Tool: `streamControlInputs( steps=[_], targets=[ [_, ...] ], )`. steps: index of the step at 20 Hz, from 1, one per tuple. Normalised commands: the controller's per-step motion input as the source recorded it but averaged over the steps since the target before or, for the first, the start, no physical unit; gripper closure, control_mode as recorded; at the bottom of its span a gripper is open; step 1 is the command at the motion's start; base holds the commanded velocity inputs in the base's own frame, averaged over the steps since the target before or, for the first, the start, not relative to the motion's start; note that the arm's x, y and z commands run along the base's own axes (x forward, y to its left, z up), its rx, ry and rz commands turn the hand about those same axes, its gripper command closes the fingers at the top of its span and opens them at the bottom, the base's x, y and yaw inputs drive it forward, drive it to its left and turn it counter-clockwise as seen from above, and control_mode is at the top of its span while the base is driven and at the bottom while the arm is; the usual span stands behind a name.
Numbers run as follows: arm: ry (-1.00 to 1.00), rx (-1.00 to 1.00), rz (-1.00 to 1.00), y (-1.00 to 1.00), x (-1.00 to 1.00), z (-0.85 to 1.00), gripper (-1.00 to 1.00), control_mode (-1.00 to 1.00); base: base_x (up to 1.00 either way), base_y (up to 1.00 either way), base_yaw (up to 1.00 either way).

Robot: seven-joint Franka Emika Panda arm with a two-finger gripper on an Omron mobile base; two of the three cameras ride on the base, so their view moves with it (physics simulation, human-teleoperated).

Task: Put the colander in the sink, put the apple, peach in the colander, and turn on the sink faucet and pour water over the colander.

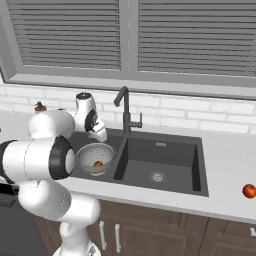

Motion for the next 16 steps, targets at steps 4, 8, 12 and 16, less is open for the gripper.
streamControlInputs(
  steps=[4,8,12,16],
  targets=[
    [0.0,0.0,0.02,-0.88,-1.0,0.93,-1.0,-1.0,0.0,0.0,0.0],
    [0.0,-0.01,0.03,-0.99,-1.0,0.77,-1.0,-1.0,0.0,0.0,0.0],
    [0.0,-0.03,0.02,-1.0,-0.93,0.52,-1.0,-1.0,0.0,0.0,0.0],
    [0.03,-0.04,0.0,-1.0,-0.57,0.24,-1.0,-1.0,0.0,0.0,0.0]
  ],
)
